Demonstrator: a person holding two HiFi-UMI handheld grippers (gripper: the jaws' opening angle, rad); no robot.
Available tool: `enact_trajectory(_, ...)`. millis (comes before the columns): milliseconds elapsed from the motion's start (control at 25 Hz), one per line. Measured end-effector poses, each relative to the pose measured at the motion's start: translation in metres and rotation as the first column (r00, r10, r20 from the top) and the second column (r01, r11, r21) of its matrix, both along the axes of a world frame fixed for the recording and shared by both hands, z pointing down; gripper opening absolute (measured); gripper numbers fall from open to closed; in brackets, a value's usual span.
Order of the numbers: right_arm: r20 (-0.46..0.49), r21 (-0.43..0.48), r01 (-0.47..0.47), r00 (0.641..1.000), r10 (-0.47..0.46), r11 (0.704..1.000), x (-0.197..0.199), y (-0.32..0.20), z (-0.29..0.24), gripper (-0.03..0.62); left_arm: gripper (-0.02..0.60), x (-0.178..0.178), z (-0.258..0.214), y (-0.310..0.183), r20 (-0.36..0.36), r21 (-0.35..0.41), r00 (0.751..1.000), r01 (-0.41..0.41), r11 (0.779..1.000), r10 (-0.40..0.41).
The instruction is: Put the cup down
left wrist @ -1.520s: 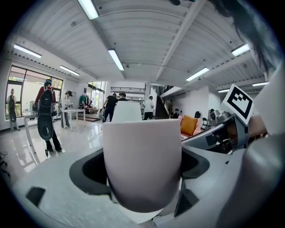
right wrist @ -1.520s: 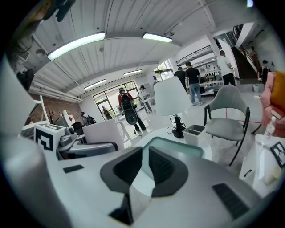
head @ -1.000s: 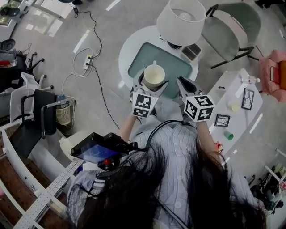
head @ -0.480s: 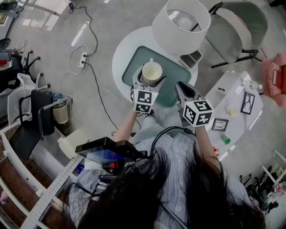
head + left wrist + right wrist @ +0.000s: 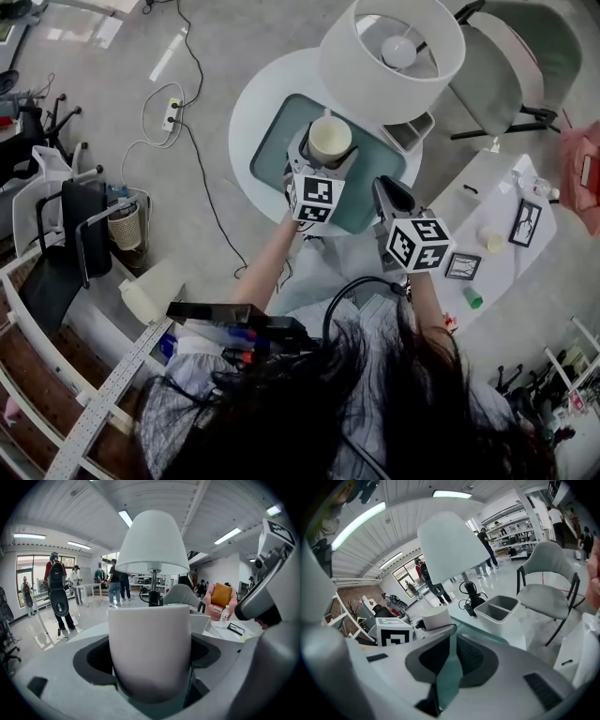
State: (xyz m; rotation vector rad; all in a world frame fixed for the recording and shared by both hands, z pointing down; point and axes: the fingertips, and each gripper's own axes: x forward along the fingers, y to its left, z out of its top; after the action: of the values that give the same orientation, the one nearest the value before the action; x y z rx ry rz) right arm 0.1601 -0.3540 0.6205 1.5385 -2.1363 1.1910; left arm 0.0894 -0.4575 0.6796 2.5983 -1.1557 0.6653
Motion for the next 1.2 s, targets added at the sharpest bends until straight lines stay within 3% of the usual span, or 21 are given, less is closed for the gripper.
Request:
enact_trajectory(520, 0.014, -0.007, -0.020, 1.000, 0.020, 1.000, 0.000, 0.001, 0.004, 0.061, 0.466, 0.003, 0.035, -0.009, 0.052, 0.000, 0.998, 0.024, 1.000, -0.024)
enact_trajectory(1040, 0.011, -0.004, -0.022, 1.000, 0.022, 1.000, -0.003, 0.014, 0.002, 0.061, 0.468, 0.006, 0.057, 0.013, 0.082, -0.070, 0.988, -0.128, 0.989, 0.134)
enact_trajectory(1200, 0.013, 0.009, -0.020, 1.000, 0.020, 1.000, -0.008, 0.016, -0.002, 0.061, 0.468, -0.002, 0.063, 0.021, 0.146, -0.105, 0.976, -0.146, 0.984, 0.160)
